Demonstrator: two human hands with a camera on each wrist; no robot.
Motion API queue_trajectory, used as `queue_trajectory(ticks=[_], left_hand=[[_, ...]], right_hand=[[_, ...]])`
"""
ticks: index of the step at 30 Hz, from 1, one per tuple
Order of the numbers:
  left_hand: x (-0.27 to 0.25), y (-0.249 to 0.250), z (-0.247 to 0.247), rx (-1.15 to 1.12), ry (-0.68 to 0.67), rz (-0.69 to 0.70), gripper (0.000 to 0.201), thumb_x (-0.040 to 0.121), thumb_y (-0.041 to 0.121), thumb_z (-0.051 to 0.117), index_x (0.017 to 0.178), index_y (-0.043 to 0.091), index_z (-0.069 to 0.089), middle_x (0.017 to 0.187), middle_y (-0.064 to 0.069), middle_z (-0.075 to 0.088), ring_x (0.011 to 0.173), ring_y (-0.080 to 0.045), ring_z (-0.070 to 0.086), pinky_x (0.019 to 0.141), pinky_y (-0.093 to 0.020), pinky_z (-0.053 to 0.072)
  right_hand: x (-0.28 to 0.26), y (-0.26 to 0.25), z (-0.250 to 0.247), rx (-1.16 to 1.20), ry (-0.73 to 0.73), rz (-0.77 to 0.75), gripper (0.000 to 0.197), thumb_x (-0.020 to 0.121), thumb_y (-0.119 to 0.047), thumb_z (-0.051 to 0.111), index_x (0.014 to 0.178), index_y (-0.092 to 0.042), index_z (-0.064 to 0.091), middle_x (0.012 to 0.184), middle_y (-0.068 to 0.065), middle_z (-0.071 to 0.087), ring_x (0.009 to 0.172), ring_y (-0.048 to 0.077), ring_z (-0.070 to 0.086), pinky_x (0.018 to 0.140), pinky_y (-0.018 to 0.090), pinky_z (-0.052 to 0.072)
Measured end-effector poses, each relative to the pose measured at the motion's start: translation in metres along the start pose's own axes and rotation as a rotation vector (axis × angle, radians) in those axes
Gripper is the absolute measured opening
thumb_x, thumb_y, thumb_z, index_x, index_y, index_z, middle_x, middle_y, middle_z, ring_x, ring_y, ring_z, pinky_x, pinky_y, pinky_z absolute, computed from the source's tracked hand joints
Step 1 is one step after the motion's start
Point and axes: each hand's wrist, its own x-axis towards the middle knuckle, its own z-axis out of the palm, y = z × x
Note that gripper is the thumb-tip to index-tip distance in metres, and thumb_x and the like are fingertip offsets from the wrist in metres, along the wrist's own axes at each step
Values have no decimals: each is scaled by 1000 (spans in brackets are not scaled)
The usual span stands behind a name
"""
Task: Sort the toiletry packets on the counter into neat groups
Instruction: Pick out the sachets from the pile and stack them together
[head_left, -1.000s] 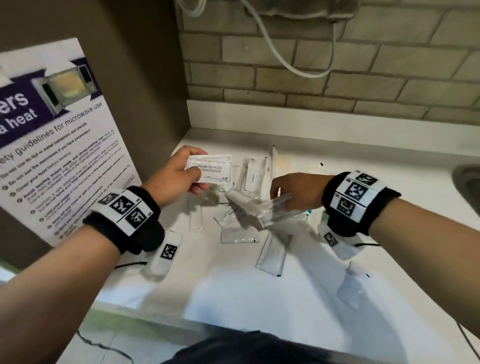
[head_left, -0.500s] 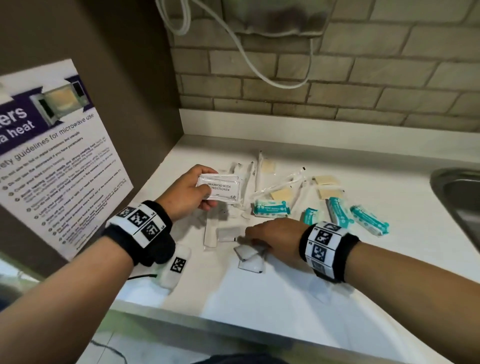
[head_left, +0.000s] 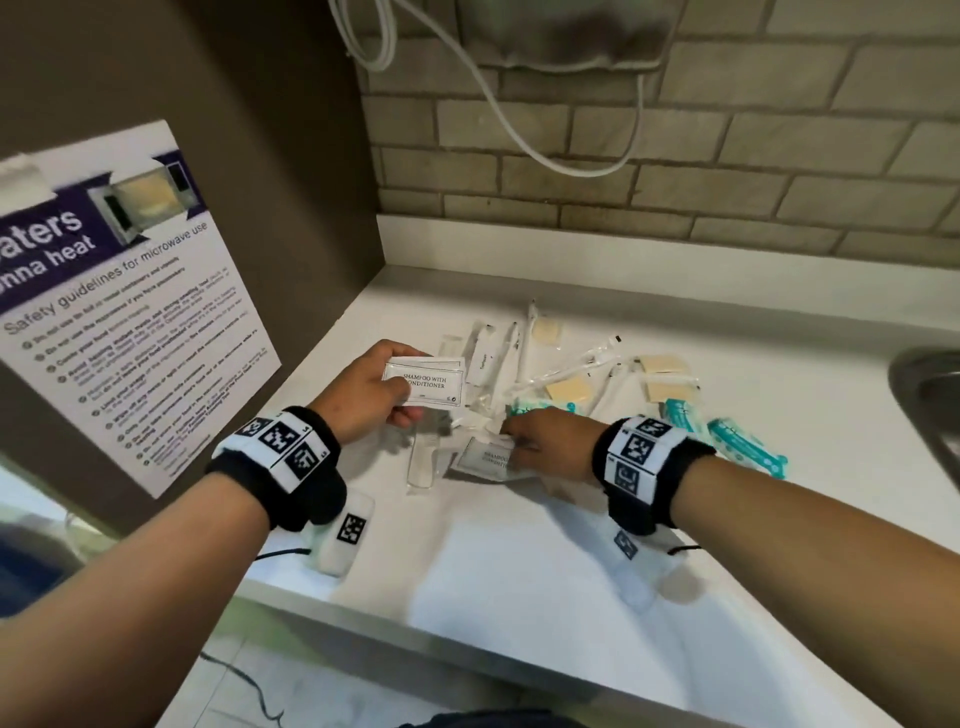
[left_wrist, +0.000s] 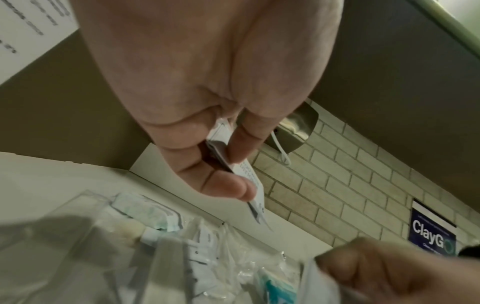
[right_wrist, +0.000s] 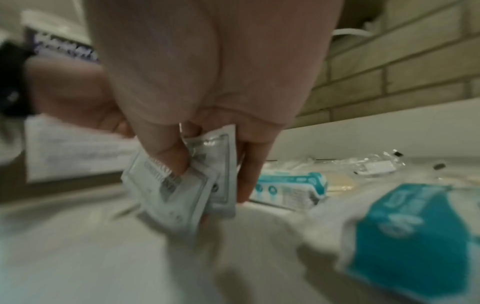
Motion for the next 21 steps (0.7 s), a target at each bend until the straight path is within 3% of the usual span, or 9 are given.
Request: queue_trajectory(ticks=[2,6,9,11,12,14,16,18,21], left_hand=[[-1,-6,-1,-5,8,-40,37,90,-11,39,106,21,50,106,-22,66,68,-26,65,57,-33,55],[-4,-14,6,13,-27,-92,38,87,-7,41,117,14,50,97,-20,70,69,-32,66,64,-47,54],[-3,-9,17,-34,-63,-97,39,86,-8,39,115,13,54,93,-14,70,62,-29,69,54,-40,55],[-3,-2,24,-53,-82,-90,40,85,-9,36,110,14,57,88,-15,67,53,-20,67,46,-30,52],[-2,1,27,-73,-86,-89,41,85,-9,35,107,16,58,88,-16,67,53,-19,66,47,-29,52],[-2,7,32,-162,-89,-100,38,85,-7,35,100,16,62,95,-24,69,59,-25,66,55,-34,52],[-2,12,36,-248,-122,-93,29,91,6,37,98,16,63,102,-26,69,61,-27,65,58,-36,49],[-1,15,40,-274,-188,-78,29,98,31,40,98,16,64,97,-20,71,63,-24,65,53,-34,45],[4,17,49,-192,-231,-71,35,89,49,58,106,19,62,96,-10,73,63,-19,68,56,-36,53]], right_hand=[[-1,4,-16,163,-21,31,19,92,-24,57,106,-13,66,98,2,69,89,22,65,88,36,53],[-3,11,-44,350,-39,3,23,92,-21,63,106,-4,69,70,-9,67,62,5,61,66,24,50],[1,12,-57,406,-25,-1,24,90,-21,66,104,-2,70,85,12,73,68,13,62,67,26,51],[3,14,-62,437,-35,0,17,91,-20,64,98,-8,73,96,15,75,80,19,65,81,35,54],[4,15,-65,469,-38,-2,13,92,-18,62,90,-17,76,92,7,76,81,18,67,85,35,53],[2,15,-67,485,-43,11,30,93,-17,60,70,-28,74,72,-7,73,71,13,65,78,30,52],[1,15,-67,431,-30,32,25,92,-21,60,70,-19,71,71,-1,68,69,16,60,75,31,48],[-3,13,-66,379,-35,40,20,91,-25,62,76,-15,69,80,8,68,74,18,59,78,36,49],[-4,10,-65,338,20,33,18,91,-26,63,75,-27,69,76,-4,70,68,10,61,75,29,51]])
